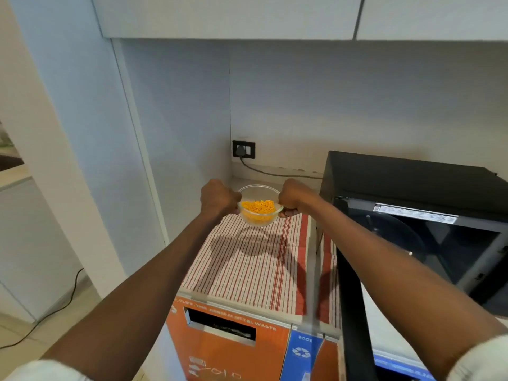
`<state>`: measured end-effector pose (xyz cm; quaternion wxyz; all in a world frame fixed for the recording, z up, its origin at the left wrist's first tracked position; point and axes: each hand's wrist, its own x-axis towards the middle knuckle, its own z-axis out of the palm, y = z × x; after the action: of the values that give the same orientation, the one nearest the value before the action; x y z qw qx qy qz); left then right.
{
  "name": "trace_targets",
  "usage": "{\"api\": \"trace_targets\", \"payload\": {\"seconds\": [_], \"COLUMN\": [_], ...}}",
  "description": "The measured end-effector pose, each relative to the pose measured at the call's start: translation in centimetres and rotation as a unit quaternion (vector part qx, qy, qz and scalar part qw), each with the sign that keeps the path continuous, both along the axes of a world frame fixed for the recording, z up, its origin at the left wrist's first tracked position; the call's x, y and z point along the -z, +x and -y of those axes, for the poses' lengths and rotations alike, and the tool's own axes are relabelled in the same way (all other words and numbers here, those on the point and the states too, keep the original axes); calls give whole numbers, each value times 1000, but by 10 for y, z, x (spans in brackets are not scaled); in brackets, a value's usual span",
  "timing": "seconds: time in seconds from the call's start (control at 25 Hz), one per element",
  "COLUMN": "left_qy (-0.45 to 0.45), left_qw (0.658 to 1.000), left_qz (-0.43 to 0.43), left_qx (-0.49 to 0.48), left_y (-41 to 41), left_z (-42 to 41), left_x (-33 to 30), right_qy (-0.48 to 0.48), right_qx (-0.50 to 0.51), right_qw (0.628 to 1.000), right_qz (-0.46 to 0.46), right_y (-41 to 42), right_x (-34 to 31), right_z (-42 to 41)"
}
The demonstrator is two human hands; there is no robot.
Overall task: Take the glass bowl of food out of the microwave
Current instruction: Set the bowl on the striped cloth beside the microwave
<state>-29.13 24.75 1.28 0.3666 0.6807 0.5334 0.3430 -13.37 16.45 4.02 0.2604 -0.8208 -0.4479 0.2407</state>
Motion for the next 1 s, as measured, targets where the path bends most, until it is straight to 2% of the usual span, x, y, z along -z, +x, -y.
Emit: {"api": "trace_targets", "payload": {"seconds": [0.28,0.44,0.52,0.8,1.0], "left_qy": [11,-3,-22,-62,-52], "left_qw": [997,992,991,990,983], "left_qz": [-64,-118,-110,-82,-136], "left_qx": [35,55,67,98,109], "left_y": [8,12,13,18,23], "left_z": [-46,-60,-63,-72,-80], "left_x": [45,71,89,137,162], "right_qy": [-61,-90,-109,-117,-130], "right_qx": [78,70,51,88,117], "right_qw": [995,993,992,989,984], "right_qz": [3,21,31,5,-25], "right_y": [-11,-13,-13,-8,-7], "right_x": [38,70,89,132,158], "right_z": [-51,-60,-61,-67,-70]}}
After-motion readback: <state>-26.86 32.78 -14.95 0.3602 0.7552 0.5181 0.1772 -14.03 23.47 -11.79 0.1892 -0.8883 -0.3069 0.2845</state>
